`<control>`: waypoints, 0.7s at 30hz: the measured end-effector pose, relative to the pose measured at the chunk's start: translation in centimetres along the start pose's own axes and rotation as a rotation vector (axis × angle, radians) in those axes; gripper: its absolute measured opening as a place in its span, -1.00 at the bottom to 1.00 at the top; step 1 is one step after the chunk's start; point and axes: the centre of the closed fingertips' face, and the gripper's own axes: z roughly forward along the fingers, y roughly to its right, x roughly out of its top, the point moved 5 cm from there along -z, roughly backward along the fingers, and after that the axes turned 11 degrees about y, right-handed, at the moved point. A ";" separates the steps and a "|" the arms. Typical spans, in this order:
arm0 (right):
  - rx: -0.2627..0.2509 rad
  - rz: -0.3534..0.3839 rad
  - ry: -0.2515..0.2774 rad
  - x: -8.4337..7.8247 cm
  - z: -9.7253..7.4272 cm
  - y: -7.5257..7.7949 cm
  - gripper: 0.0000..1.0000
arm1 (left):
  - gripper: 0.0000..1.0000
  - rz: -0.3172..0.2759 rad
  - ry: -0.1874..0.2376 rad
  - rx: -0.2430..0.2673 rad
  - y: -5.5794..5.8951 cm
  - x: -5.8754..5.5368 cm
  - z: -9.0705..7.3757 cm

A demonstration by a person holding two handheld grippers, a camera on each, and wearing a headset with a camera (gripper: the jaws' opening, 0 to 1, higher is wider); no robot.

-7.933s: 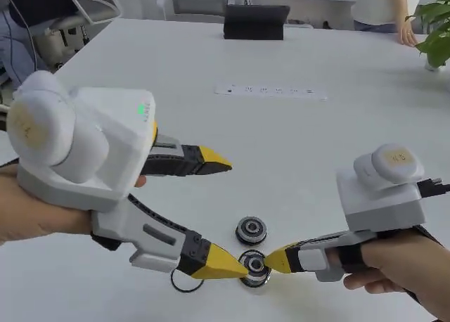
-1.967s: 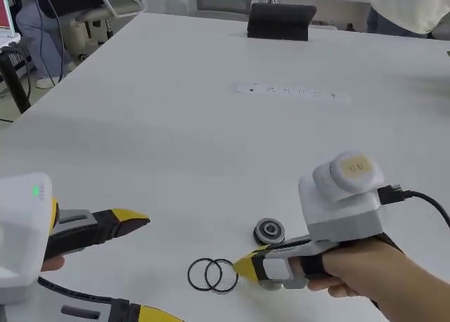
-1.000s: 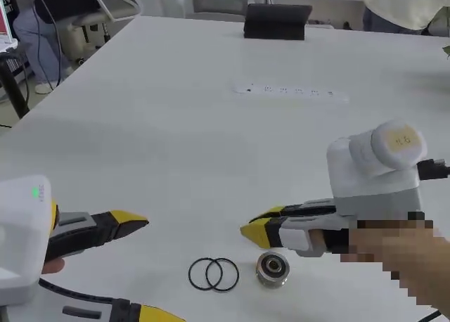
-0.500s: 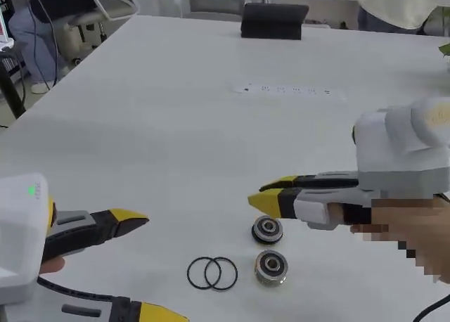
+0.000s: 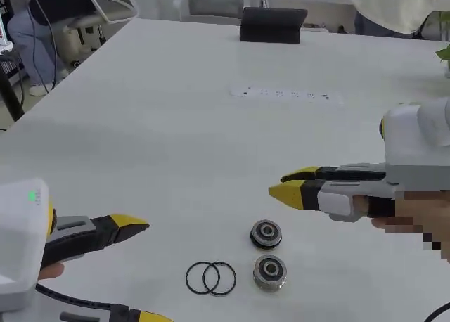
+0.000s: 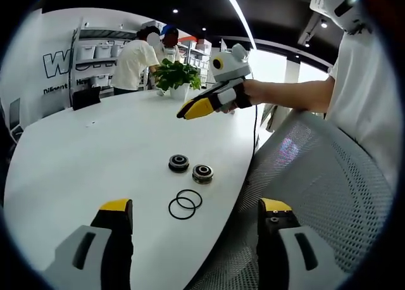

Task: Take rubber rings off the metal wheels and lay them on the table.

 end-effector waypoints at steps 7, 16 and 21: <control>-0.012 0.028 0.000 -1.8 -0.6 1.3 -0.59 | 0.62 0.007 -0.002 -0.017 0.2 0.2 0.2; -0.051 0.033 -0.071 -4.1 -0.6 2.5 -0.59 | 0.63 0.035 -0.004 -0.002 -0.2 0.7 -0.1; -0.060 0.050 -0.093 -5.0 -0.5 3.0 -0.59 | 0.64 0.093 0.000 -0.015 -0.1 2.3 0.2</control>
